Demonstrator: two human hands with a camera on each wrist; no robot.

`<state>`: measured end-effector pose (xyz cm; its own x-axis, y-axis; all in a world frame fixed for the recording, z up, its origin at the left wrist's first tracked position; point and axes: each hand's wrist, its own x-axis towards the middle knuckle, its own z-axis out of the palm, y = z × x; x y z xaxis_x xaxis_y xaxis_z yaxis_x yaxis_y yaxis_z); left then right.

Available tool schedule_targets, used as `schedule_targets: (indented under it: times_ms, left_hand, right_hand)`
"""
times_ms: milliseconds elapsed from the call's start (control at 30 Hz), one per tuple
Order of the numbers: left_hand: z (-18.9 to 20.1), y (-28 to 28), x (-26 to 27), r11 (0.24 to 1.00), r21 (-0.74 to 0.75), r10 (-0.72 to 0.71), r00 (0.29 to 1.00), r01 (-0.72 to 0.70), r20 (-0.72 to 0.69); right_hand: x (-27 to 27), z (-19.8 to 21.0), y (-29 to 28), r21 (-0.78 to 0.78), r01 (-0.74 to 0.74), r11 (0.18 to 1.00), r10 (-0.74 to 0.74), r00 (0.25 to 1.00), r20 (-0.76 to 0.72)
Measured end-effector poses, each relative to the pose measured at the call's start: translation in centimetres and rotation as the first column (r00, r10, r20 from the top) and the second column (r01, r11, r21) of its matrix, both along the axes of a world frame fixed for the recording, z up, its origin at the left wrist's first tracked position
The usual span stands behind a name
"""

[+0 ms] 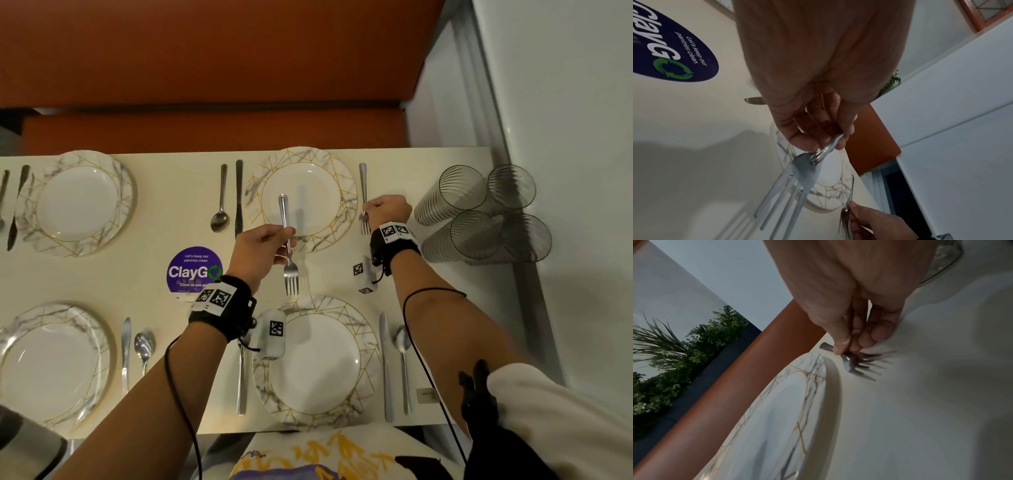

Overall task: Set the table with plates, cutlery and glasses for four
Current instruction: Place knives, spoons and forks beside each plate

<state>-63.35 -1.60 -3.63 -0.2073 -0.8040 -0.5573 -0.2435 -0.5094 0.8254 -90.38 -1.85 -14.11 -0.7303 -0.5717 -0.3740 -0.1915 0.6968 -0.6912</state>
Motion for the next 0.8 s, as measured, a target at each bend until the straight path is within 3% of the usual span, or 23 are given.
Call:
schedule_targets:
  times_ms: [800]
  left_hand:
    - [-0.6, 0.7, 0.9, 0.999, 0.015, 0.045, 0.999, -0.045, -0.012]
  right_hand:
    - [-0.9, -0.2, 0.1, 0.01, -0.038, 0.999, 0.038, 0.999, 0.008]
